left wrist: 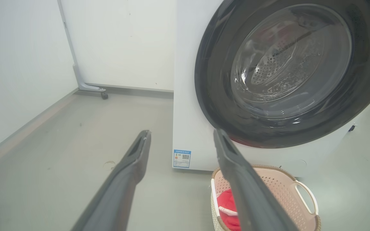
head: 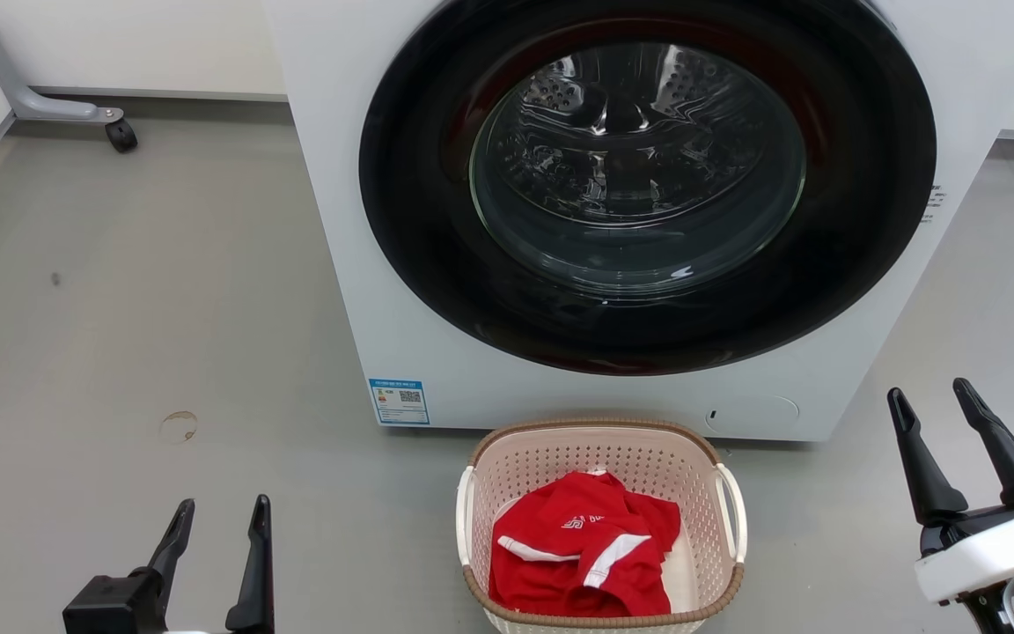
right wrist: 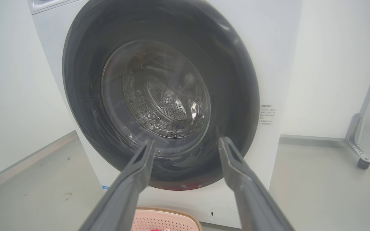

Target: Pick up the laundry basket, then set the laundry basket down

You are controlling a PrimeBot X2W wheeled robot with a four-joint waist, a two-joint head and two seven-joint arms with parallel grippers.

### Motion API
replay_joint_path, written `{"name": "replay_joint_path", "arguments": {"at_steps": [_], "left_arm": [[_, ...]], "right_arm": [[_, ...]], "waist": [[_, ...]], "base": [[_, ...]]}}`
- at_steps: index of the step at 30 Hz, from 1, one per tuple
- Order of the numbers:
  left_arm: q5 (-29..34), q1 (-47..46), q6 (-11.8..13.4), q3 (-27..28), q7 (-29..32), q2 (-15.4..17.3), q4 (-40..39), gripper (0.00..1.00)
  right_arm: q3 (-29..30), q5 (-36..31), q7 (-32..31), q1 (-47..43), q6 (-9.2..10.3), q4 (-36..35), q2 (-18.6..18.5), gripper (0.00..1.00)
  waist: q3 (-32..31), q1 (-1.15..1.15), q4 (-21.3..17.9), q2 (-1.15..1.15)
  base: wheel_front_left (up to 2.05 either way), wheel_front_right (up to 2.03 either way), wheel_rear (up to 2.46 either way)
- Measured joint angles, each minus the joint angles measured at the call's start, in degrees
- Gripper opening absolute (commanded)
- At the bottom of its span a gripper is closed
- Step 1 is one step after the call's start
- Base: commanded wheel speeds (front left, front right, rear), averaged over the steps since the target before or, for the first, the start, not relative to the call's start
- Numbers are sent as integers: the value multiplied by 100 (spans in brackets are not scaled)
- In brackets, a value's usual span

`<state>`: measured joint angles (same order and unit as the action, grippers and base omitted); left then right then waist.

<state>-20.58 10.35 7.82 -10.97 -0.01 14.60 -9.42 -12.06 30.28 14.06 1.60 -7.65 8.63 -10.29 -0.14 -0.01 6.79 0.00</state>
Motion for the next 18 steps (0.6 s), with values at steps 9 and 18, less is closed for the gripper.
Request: {"name": "replay_joint_path", "arguments": {"at_steps": [9,18], "left_arm": [[-2,14,7,-25,123,40,-24,100],[-3,16,49,-79,255,90,-55,100]], "right_arm": [[-12,-1,0,-3,0,10,9,100],[-51,0,0,-3,0,34,15,100]], "waist": [[-23,0,-13,0],[-41,0,-36,0]], "base": [[0,0,0],[0,0,0]]}}
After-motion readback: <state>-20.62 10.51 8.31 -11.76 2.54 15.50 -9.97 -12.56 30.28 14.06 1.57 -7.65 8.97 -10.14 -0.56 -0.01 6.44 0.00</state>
